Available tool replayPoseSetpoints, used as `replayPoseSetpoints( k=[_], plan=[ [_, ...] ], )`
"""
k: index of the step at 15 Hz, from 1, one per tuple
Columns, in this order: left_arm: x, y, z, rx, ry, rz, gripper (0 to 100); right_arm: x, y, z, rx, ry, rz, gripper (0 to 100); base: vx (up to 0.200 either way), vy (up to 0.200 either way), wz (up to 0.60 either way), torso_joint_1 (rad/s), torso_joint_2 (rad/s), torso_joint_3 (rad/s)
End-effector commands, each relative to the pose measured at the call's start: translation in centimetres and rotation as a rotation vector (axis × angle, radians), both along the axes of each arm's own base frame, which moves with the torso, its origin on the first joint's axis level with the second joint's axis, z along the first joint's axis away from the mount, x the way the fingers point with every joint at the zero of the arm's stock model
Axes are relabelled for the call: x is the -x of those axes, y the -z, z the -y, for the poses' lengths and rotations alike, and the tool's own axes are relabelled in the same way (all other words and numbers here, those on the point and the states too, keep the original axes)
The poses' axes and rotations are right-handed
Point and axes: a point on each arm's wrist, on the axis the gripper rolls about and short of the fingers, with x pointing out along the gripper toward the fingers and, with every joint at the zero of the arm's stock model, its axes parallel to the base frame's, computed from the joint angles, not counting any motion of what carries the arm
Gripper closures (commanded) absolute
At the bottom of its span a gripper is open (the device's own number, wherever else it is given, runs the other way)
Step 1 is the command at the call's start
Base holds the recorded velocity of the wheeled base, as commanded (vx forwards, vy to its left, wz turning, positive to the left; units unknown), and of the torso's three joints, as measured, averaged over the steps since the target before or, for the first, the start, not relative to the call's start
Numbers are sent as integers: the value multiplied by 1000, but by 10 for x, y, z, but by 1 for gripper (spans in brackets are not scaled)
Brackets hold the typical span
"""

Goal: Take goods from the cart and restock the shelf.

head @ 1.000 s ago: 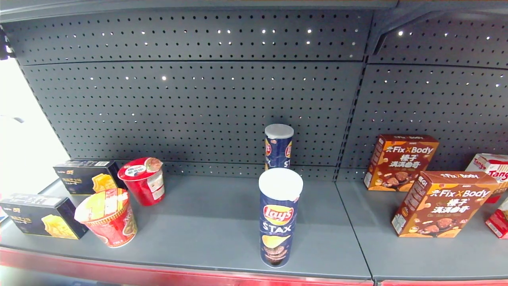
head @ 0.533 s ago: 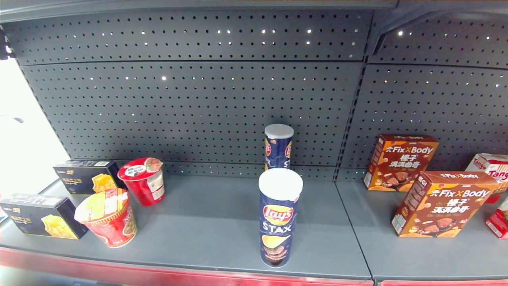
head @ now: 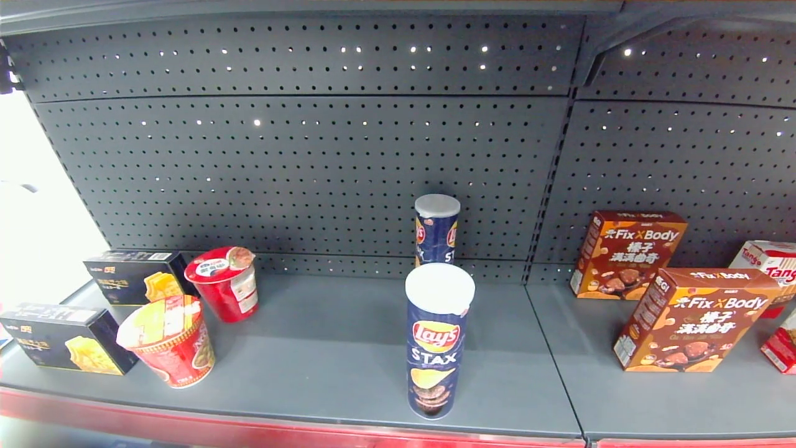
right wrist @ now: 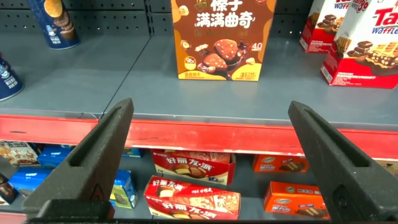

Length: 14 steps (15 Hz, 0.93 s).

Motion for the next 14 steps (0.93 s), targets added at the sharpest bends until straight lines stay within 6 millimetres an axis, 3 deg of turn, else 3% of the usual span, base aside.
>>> replayPoseSetpoints(
  k=[1, 6, 9, 14],
  plan=[
    [0, 0, 0, 0, -2, -5, 0, 0, 0, 0, 0, 0, 0, 0, 0, 0, 0, 0, 0, 0],
    [0, 0, 0, -6, 8, -5, 0, 0, 0, 0, 0, -5, -1, 0, 0, 0, 0, 0, 0, 0],
    [0, 0, 0, -4, 8, -5, 0, 0, 0, 0, 0, -5, -3, 0, -200, 0, 0, 9, 4, 2],
    [0, 0, 0, -6, 8, -5, 0, 0, 0, 0, 0, -5, -1, 0, 0, 0, -120, 4, 3, 1]
  ],
)
